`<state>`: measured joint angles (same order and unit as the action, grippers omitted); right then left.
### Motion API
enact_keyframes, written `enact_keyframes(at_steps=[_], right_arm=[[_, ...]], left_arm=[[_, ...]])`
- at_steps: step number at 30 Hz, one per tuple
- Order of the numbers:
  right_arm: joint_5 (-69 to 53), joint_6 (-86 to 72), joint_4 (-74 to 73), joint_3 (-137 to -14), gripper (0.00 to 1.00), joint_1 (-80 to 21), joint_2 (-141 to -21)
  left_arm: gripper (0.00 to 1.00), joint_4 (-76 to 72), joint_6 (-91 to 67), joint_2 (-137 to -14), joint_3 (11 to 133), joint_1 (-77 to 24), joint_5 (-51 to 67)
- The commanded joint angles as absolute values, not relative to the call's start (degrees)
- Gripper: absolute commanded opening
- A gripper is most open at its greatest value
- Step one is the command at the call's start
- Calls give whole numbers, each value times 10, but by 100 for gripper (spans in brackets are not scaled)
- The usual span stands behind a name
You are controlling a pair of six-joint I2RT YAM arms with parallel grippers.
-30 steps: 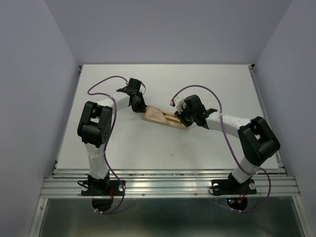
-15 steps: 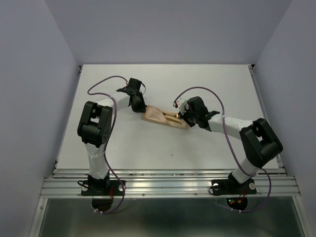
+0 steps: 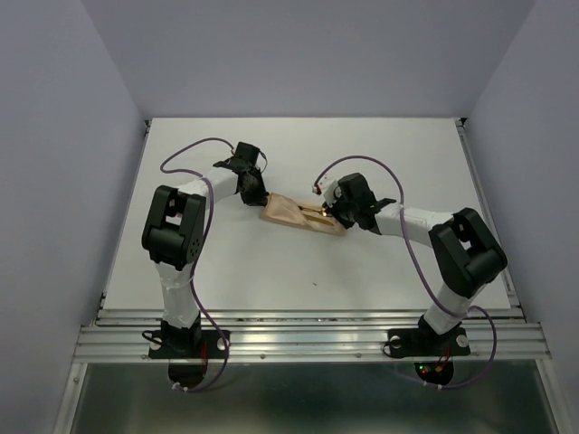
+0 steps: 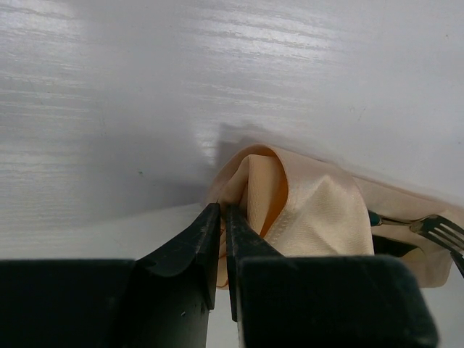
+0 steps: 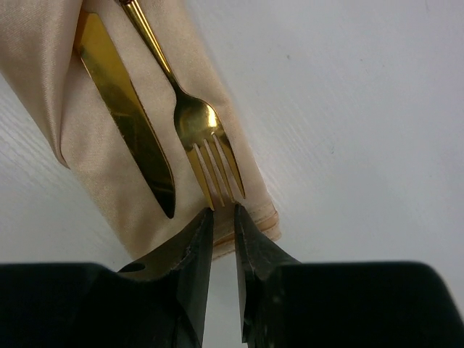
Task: Fold the napkin into a case and place the utensils inside
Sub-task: Insert the fork into the folded napkin.
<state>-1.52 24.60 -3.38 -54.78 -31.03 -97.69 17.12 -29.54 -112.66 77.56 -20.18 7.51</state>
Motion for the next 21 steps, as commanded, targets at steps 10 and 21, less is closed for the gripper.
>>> enact_keyframes(at_steps=[10,21], right_arm=[[-52,250,-21,-600,23,-306,-1003],[21,243,-7,-581,37,-301,-977]], left_arm=[[20,175,-287,-1105,797,-203,78],[24,185,-290,-1096,802,-201,51]])
